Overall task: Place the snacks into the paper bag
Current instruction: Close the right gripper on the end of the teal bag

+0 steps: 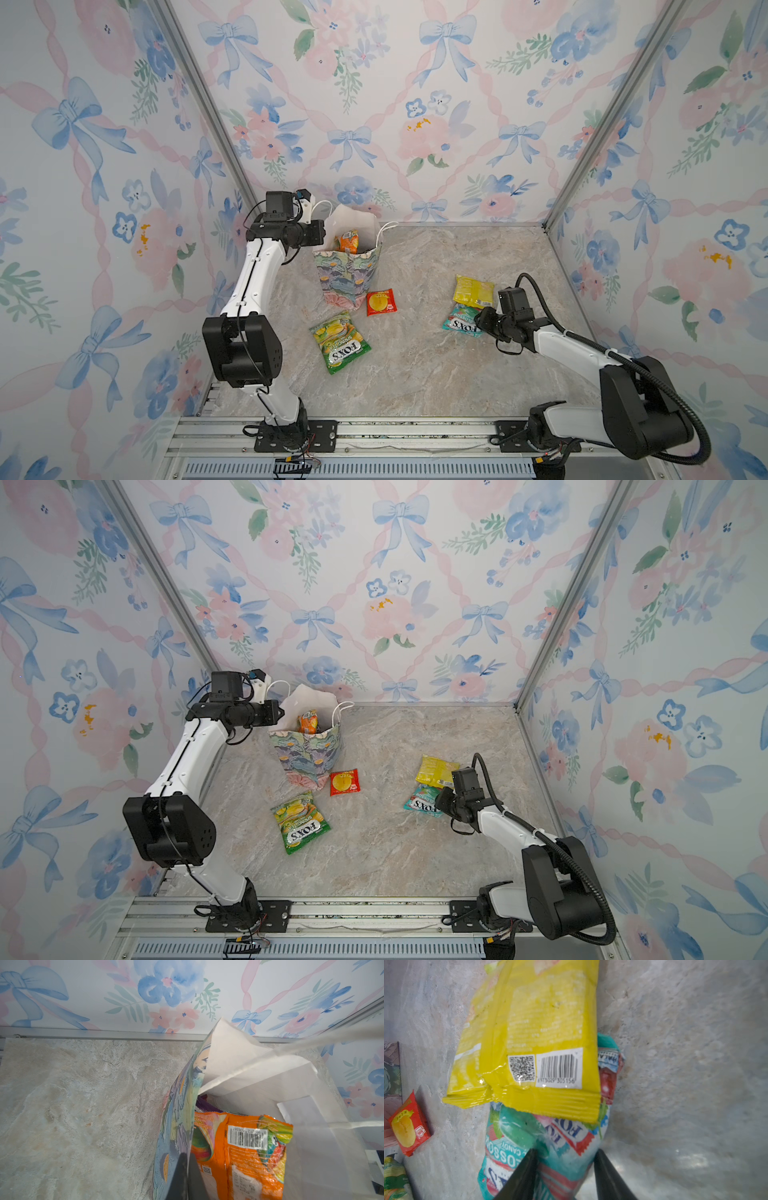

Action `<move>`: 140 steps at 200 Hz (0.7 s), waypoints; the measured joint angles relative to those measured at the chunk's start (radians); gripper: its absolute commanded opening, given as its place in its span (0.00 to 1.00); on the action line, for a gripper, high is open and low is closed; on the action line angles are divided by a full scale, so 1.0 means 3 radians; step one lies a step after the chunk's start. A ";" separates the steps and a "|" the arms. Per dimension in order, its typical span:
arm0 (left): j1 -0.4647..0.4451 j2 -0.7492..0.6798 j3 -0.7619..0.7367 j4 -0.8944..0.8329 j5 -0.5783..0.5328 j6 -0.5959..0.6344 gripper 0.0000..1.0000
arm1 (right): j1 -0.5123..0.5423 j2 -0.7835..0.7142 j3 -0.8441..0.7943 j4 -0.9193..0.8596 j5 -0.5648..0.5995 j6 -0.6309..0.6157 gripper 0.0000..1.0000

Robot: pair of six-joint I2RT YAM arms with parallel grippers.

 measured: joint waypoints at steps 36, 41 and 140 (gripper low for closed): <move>0.0000 0.0000 0.0000 0.0000 0.0000 0.0001 0.00 | 0.0000 -0.0022 -0.0039 0.0102 -0.0075 0.0004 0.12; 0.0000 0.0000 0.0000 0.0000 0.0000 0.0000 0.00 | 0.0000 -0.0028 -0.0042 0.0113 -0.0075 -0.0013 0.09; 0.0000 0.0000 -0.0001 0.0000 0.0000 0.0000 0.00 | 0.0305 -0.0477 -0.0041 -0.0172 -0.0121 0.0130 0.00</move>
